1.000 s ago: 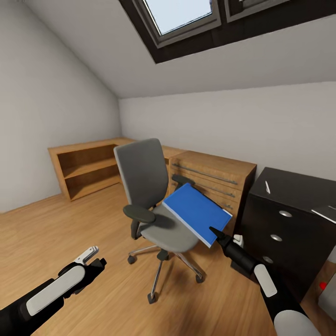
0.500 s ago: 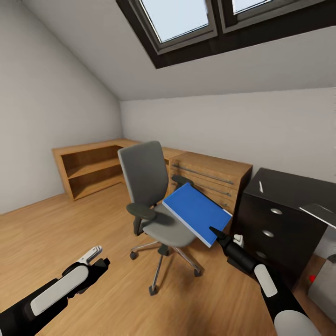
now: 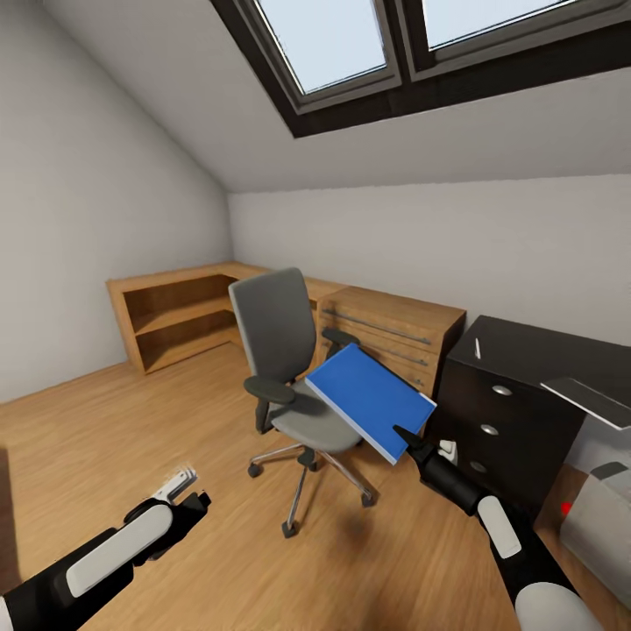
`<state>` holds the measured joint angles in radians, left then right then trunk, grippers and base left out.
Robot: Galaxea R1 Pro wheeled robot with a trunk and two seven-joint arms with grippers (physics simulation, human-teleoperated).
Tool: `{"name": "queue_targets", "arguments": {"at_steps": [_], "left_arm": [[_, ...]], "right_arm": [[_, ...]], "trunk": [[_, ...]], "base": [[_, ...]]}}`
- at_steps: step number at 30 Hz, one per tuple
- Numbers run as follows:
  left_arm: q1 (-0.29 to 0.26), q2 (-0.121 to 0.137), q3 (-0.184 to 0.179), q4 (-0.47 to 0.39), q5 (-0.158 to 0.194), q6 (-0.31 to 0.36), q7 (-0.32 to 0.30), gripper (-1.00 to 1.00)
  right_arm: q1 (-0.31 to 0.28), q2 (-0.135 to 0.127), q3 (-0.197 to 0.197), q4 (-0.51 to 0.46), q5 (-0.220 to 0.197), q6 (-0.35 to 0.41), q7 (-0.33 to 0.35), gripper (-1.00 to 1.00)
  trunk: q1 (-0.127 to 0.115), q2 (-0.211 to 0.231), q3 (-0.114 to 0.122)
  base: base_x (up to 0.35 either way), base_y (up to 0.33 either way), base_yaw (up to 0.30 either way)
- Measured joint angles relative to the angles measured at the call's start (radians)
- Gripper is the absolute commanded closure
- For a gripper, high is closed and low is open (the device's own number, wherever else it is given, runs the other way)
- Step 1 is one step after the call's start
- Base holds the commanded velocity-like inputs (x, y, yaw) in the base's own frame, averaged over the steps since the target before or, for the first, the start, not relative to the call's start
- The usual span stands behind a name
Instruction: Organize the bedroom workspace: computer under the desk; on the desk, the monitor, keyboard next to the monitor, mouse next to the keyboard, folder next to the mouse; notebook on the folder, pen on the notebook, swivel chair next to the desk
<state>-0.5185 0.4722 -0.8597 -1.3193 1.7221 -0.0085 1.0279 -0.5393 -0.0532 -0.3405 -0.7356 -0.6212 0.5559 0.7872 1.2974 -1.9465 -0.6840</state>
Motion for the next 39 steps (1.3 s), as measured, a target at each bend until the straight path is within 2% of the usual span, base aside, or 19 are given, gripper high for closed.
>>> {"name": "queue_targets", "arguments": {"at_steps": [2,5,7,9,11,12,14,15,17,19,20,21,22,24,25,27,31,36,39], "left_arm": [[0.0,-0.025,-0.042,0.043,0.0,0.0,-0.001,-1.0],[0.0,-0.078,-0.123,0.131,-0.003,0.0,-0.002,-1.0],[0.0,-0.091,-0.149,0.162,-0.003,-0.001,-0.004,-1.0],[0.0,-0.111,-0.195,0.223,-0.001,-0.002,-0.013,-1.0],[0.0,-0.124,-0.224,0.26,-0.001,-0.004,-0.026,-1.0],[0.0,-0.139,-0.255,0.304,-0.001,-0.004,-0.049,-1.0],[0.0,-0.178,-0.314,0.422,-0.002,-0.005,-0.142,-1.0],[0.0,-0.188,-0.325,0.455,-0.003,-0.005,-0.173,-1.0],[0.0,-0.229,-0.35,0.596,-0.004,-0.005,-0.315,-1.0],[0.0,-0.256,-0.357,0.682,-0.006,-0.004,-0.405,-1.0],[0.0,-0.281,-0.361,0.759,-0.008,-0.004,-0.483,-1.0],[0.0,-0.293,-0.362,0.798,-0.011,-0.004,-0.521,-1.0],[0.0,-0.315,-0.364,0.867,-0.018,-0.003,-0.585,-1.0],[0.0,-0.336,-0.366,0.929,-0.028,-0.002,-0.638,-1.0],[0.0,-0.355,-0.366,0.974,-0.037,-0.001,-0.674,-1.0],[-0.001,-0.379,-0.367,1.017,-0.048,-0.001,-0.706,-1.0],[-0.001,-0.399,-0.367,1.051,-0.055,0.0,-0.73,-1.0],[-0.001,-0.404,-0.367,1.061,-0.055,-0.001,-0.737,-1.0],[-0.001,-0.398,-0.366,1.07,-0.055,-0.003,-0.74,-1.0]], "right_arm": [[0.0,0.0,0.0,-0.001,0.0,0.0,0.0,1.0],[0.0,-0.003,0.0,-0.001,0.0,0.0,0.0,1.0],[0.0,-0.004,0.0,-0.001,0.0,0.0,0.0,1.0],[0.0,-0.005,0.0,-0.001,0.0,0.0,0.0,1.0],[0.0,-0.005,0.0,-0.001,0.0,0.0,0.0,1.0],[0.0,-0.005,0.0,-0.001,0.0,0.0,0.0,1.0],[0.0,-0.005,0.0,-0.001,0.0,0.0,0.0,1.0],[0.0,-0.005,0.0,-0.001,0.0,0.0,0.0,1.0],[0.0,-0.004,0.0,0.0,0.0,0.0,0.0,1.0],[0.0,-0.004,0.0,0.0,0.0,0.0,0.0,1.0],[0.0,-0.004,0.0,0.0,0.0,0.0,0.0,1.0],[0.0,-0.004,0.0,0.0,0.0,0.0,0.001,1.0],[0.0,-0.004,0.0,0.0,0.0,0.0,0.001,1.0],[0.0,-0.004,0.0,0.0,0.0,0.0,0.001,1.0],[0.0,-0.004,0.0,0.0,0.0,0.0,0.001,1.0],[0.0,-0.004,0.0,0.0,0.0,0.0,0.001,1.0],[0.0,-0.004,0.0,0.0,0.0,0.0,0.001,1.0],[0.0,-0.003,0.0,0.001,0.001,0.0,0.0,1.0],[0.0,-0.003,0.0,0.001,0.001,0.0,0.0,1.0]], "trunk": [[-0.008,0.014,0.006],[-0.019,0.035,0.016],[-0.027,0.049,0.022],[-0.035,0.063,0.028],[-0.042,0.077,0.034],[-0.046,0.084,0.038],[-0.054,0.098,0.044],[-0.058,0.105,0.047],[-0.065,0.119,0.053],[-0.073,0.133,0.06],[-0.077,0.14,0.063],[-0.081,0.147,0.066],[-0.084,0.154,0.069],[-0.092,0.168,0.075],[-0.096,0.175,0.078],[-0.104,0.189,0.085],[-0.119,0.217,0.097],[-0.138,0.252,0.113],[-0.15,0.273,0.122]], "base": [[-0.01,0.0,0.0],[-0.004,0.0,0.0],[-0.002,0.0,0.0],[-0.001,0.0,0.0],[0.0,0.0,0.0],[0.0,0.0,0.0],[0.0,0.0,0.0],[0.0,0.0,0.0],[0.0,0.0,0.0],[0.0,0.0,0.0],[0.0,0.0,0.0],[0.0,0.0,0.0],[0.0,0.0,0.0],[0.0,0.0,0.0],[0.0,0.0,0.0],[0.0,0.0,0.0],[0.0,0.0,0.0],[0.0,0.0,0.0],[0.0,0.0,0.0]]}}
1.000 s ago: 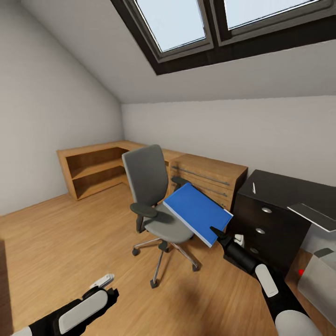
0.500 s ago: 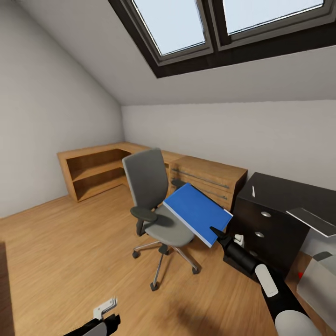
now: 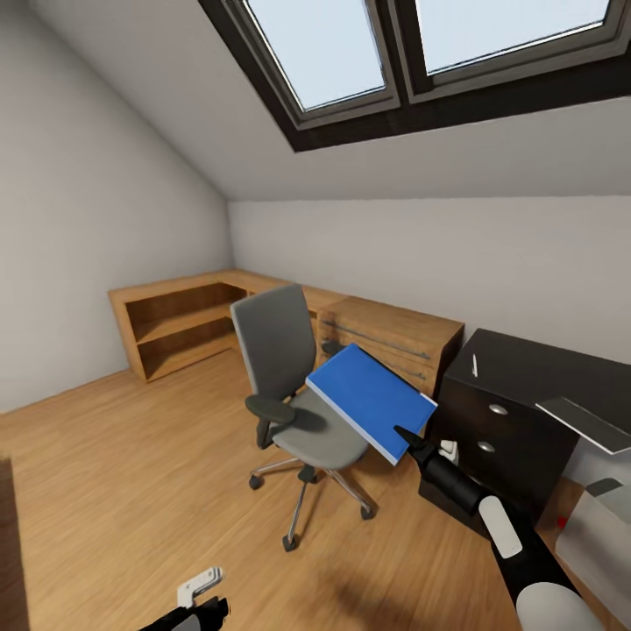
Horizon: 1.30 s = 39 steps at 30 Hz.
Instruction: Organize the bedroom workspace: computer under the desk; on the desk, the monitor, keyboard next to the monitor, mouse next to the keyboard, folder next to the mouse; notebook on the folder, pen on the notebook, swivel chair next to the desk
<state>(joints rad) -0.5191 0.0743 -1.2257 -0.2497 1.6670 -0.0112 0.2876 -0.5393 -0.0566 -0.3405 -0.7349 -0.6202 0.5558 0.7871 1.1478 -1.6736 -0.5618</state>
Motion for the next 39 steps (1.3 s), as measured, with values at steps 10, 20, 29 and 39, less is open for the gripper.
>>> {"name": "queue_targets", "arguments": {"at_steps": [10,20,29,39], "left_arm": [[0.082,0.008,-0.001,0.056,-0.014,-0.225,-0.008,-1.0],[0.143,0.011,-0.001,0.063,-0.151,-0.395,-0.01,-1.0],[0.205,0.012,-0.001,0.064,-0.164,-0.561,-0.01,-1.0],[0.238,0.012,-0.001,0.065,-0.166,-0.587,-0.009,-1.0]], "right_arm": [[0.0,-0.007,0.0,0.0,-0.001,0.0,0.001,1.0],[0.0,-0.009,0.0,-0.001,-0.001,0.0,0.002,1.0],[0.0,-0.009,0.0,-0.001,-0.001,0.0,0.002,1.0],[0.0,-0.01,0.0,0.0,-0.001,0.0,0.002,1.0]], "trunk": [[-0.038,0.07,0.031],[-0.077,0.14,0.063],[-0.111,0.203,0.091],[-0.15,0.273,0.122]], "base": [[0.0,0.0,0.0],[0.0,0.0,0.0],[0.0,0.0,0.0],[0.0,0.0,0.0]]}}
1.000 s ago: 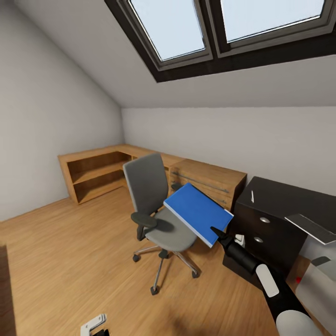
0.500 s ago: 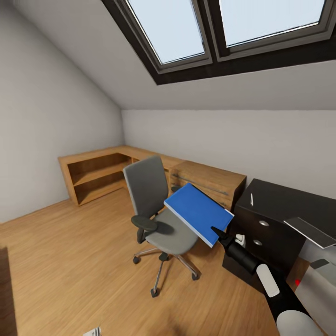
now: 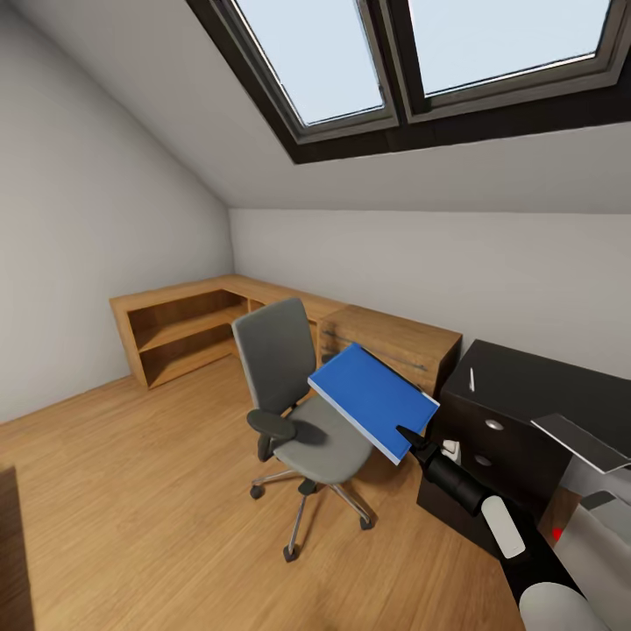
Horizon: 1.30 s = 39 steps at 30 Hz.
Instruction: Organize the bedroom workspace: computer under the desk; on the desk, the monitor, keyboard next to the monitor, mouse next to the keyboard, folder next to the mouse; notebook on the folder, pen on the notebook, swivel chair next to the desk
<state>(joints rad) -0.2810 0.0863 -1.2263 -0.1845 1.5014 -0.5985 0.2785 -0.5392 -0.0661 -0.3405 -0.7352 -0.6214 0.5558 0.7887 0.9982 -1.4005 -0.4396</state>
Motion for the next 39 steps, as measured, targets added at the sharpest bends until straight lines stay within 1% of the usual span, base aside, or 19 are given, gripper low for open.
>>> {"name": "queue_targets", "arguments": {"at_steps": [1,2,4,7,11,16,18,19,22,25,26,27,29,30,32,33,35,36,39], "left_arm": [[0.001,0.0,0.0,0.001,0.0,0.0,0.0,-1.0],[0.028,0.0,0.003,0.021,0.005,0.0,0.001,-1.0],[0.048,0.0,0.001,0.037,0.002,0.0,0.001,-1.0],[0.062,-0.004,0.0,0.048,0.002,-0.001,0.001,-1.0],[0.062,-0.005,0.0,0.048,0.001,0.003,0.001,-1.0],[0.063,-0.011,0.0,0.049,0.0,0.008,0.004,-1.0],[0.063,-0.02,0.0,0.049,0.0,0.012,0.006,-1.0],[0.063,-0.031,0.0,0.049,0.0,0.014,0.008,-1.0],[0.063,-0.036,0.001,0.049,0.001,0.016,0.008,-1.0],[0.063,-0.047,0.001,0.049,0.001,0.019,0.008,-1.0],[0.063,-0.051,0.001,0.049,0.001,0.02,0.008,-1.0],[0.064,-0.06,0.0,0.049,0.001,0.024,0.008,-1.0],[0.063,-0.064,0.001,0.049,0.002,0.029,0.008,-1.0],[0.063,-0.066,0.001,0.049,0.002,0.032,0.007,-1.0],[0.063,-0.067,0.002,0.049,0.002,0.033,0.005,-1.0],[0.064,-0.068,0.001,0.049,0.001,0.033,0.005,-1.0],[0.063,-0.073,0.0,0.049,0.0,0.03,0.007,-1.0],[0.063,-0.075,0.0,0.049,-0.001,0.03,0.007,-1.0],[0.064,-0.086,0.0,0.047,-0.005,0.029,0.009,-1.0]], "right_arm": [[0.0,0.0,0.0,0.0,0.0,0.0,0.0,1.0],[0.0,0.0,0.0,0.0,0.0,0.0,0.0,1.0],[0.0,0.0,0.0,0.0,0.0,0.0,0.001,1.0],[0.0,0.0,0.0,0.0,0.001,0.0,-0.001,1.0],[0.0,0.0,0.0,0.0,0.0,0.0,-0.001,1.0],[0.0,0.001,0.0,-0.004,0.0,0.0,-0.002,1.0],[0.0,0.001,0.0,-0.016,0.0,0.001,-0.002,1.0],[0.0,0.003,0.001,-0.031,0.0,0.003,-0.007,1.0],[0.0,0.005,0.002,-0.07,0.001,0.003,-0.013,1.0],[0.0,0.009,0.003,-0.14,0.005,0.001,-0.06,1.0],[0.0,0.01,0.003,-0.173,0.004,0.001,-0.093,1.0],[0.0,0.013,-0.002,-0.271,-0.004,0.001,-0.163,1.0],[0.0,0.014,-0.011,-0.302,-0.006,0.001,-0.186,1.0],[0.0,0.018,-0.025,-0.313,-0.013,0.0,-0.213,1.0],[0.0,0.023,-0.04,-0.316,-0.019,-0.002,-0.235,1.0],[0.0,0.027,-0.067,-0.317,-0.033,-0.002,-0.257,1.0],[0.0,0.03,-0.092,-0.318,-0.05,0.001,-0.272,1.0],[0.0,0.03,-0.099,-0.319,-0.055,0.002,-0.276,1.0],[0.001,0.023,-0.122,-0.319,-0.067,0.008,-0.286,1.0]], "trunk": [[-0.004,0.007,0.003],[-0.008,0.014,0.006],[-0.015,0.028,0.012],[-0.027,0.049,0.022],[-0.042,0.077,0.034],[-0.042,0.077,0.035],[-0.042,0.077,0.036],[-0.042,0.077,0.037],[-0.042,0.077,0.038],[-0.042,0.077,0.04],[-0.042,0.077,0.04],[-0.042,0.077,0.041],[-0.042,0.077,0.042],[-0.042,0.077,0.043],[-0.042,0.077,0.044],[-0.042,0.077,0.044],[-0.042,0.077,0.046],[-0.042,0.077,0.047],[-0.042,0.077,0.05]], "base": [[0.0,0.0,0.0],[0.0,0.0,0.0],[0.0,0.0,0.0],[0.0,0.0,0.0],[0.0,0.0,-0.001],[0.0,0.0,-0.135],[0.0,0.0,-0.255],[0.0,0.0,-0.274],[0.0,0.0,-0.273],[0.0,0.0,-0.267],[0.0,0.0,-0.253],[0.0,0.0,-0.246],[0.0,0.0,-0.225],[0.0,0.0,-0.218],[0.0,0.0,-0.216],[0.0,0.0,-0.215],[0.0,0.0,-0.214],[0.0,0.0,-0.214],[0.0,0.0,-0.214]]}}
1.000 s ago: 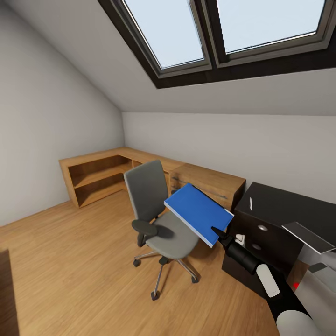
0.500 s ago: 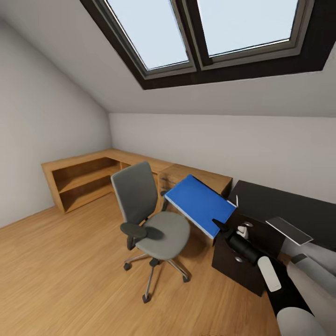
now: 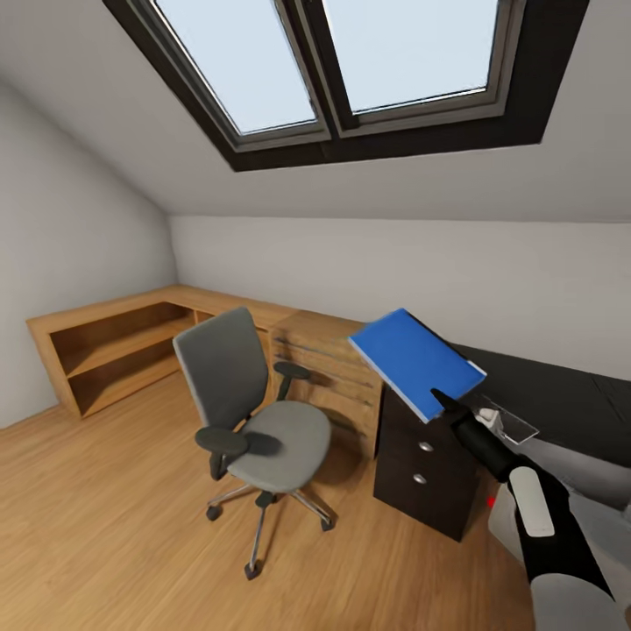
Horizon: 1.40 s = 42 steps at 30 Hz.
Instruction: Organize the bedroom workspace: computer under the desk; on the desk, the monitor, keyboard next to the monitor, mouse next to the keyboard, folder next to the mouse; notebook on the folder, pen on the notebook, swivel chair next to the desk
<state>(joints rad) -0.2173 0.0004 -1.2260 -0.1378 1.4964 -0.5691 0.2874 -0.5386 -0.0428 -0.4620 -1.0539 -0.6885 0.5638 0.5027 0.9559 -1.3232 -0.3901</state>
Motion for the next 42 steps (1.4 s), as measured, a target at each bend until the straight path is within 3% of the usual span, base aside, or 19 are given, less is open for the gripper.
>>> {"name": "queue_targets", "arguments": {"at_steps": [3,13,42], "left_arm": [[0.0,-0.012,0.0,-0.003,-0.006,0.003,-0.001,-1.0],[0.0,-0.057,0.004,-0.003,-0.047,-0.006,-0.003,-1.0],[0.0,-0.057,0.003,0.001,-0.043,0.0,0.004,-1.0]], "right_arm": [[0.002,-0.017,-0.021,0.0,-0.004,0.004,-0.002,1.0],[0.003,-0.021,-0.027,0.001,-0.003,0.003,-0.002,1.0],[0.004,-0.013,-0.027,0.035,-0.009,0.007,0.035,1.0]], "trunk": [[0.0,0.0,0.003],[-0.004,0.007,0.015],[-0.115,0.21,0.108]], "base": [[0.0,0.0,-0.218],[0.0,0.0,-0.22],[0.0,0.0,-0.02]]}}
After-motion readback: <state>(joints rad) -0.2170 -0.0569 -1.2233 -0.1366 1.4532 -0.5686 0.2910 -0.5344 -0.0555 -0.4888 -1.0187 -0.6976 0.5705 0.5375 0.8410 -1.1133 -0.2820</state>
